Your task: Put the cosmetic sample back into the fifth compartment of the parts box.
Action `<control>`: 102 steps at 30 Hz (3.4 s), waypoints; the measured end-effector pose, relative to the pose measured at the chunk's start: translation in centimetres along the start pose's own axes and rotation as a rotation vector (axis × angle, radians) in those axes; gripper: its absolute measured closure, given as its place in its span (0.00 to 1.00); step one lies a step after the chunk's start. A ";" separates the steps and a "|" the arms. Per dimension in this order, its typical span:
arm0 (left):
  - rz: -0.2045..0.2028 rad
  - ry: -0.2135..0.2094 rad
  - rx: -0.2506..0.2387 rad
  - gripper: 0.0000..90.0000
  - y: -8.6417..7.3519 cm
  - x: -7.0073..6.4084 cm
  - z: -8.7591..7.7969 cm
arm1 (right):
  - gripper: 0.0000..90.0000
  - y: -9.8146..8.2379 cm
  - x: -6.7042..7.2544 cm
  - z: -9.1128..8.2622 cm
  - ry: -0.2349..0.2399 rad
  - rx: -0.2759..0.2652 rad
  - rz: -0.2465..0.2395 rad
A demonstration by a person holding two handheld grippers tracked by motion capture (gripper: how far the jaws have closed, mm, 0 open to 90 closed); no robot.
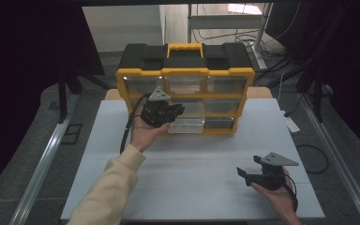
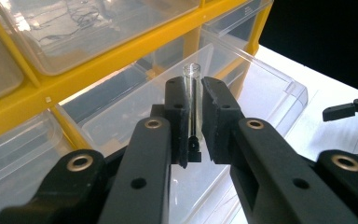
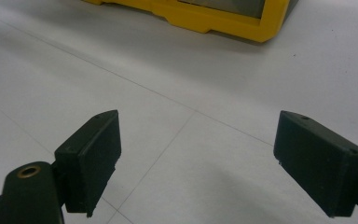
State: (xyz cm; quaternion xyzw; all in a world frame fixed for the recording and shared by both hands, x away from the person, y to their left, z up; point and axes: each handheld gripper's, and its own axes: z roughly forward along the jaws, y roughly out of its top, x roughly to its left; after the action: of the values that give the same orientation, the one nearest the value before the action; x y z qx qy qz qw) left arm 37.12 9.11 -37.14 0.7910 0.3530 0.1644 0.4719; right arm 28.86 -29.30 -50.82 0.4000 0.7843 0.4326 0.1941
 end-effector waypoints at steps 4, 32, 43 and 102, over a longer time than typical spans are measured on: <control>0.011 0.014 -0.044 0.64 0.1 -0.1 -0.3 | 0.17 0.0 0.0 0.0 0.003 -0.001 -0.001; -0.002 -0.040 -0.090 0.17 1.3 -1.2 -2.9 | 0.17 -0.3 -0.4 -0.3 0.015 -0.011 0.020; 0.017 -0.043 -0.100 0.17 0.4 -2.0 -4.3 | 0.17 -0.3 -0.3 -0.4 0.007 -0.007 0.012; -0.117 0.157 0.050 0.17 -20.5 0.7 -7.4 | 0.17 -0.3 0.2 -0.2 0.061 -0.017 -0.011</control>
State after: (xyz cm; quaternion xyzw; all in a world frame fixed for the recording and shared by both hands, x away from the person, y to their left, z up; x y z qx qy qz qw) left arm 24.96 20.47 -51.16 0.7653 0.4386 0.1890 0.4316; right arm 28.47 -29.37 -50.91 0.3807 0.7884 0.4502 0.1757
